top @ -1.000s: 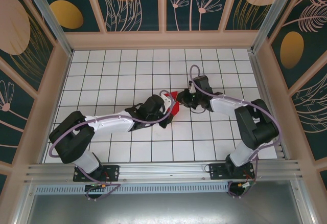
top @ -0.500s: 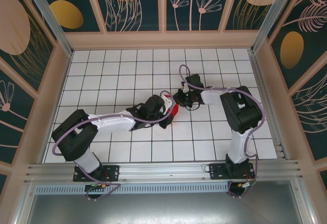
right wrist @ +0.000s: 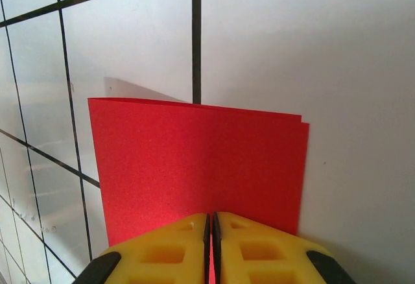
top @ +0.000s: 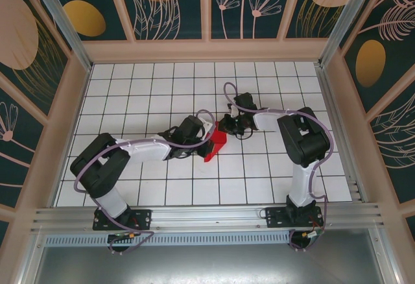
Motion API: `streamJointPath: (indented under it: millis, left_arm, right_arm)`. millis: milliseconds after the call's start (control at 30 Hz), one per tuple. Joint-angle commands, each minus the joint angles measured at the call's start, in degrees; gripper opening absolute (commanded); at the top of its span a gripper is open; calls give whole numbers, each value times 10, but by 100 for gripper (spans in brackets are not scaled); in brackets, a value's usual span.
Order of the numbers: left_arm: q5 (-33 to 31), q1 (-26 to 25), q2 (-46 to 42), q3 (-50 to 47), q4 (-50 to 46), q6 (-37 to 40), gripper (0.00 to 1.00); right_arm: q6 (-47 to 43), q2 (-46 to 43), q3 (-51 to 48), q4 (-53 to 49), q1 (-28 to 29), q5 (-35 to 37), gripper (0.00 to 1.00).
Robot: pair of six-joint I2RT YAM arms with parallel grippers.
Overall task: Fold a paper plane with a square sheet of paper (pick it up from the middle)
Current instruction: Third fold the triangle at the center of the table.
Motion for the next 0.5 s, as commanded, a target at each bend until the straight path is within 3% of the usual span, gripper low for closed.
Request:
streamJointPath:
  millis: [0, 467]
  left_arm:
    - [-5, 6, 24, 22, -8, -6, 0]
    - [-61, 12, 45, 37, -31, -2, 0]
  right_arm:
    - [-16, 24, 7, -30, 5, 15, 14]
    - [-14, 30, 10, -38, 11, 17, 15]
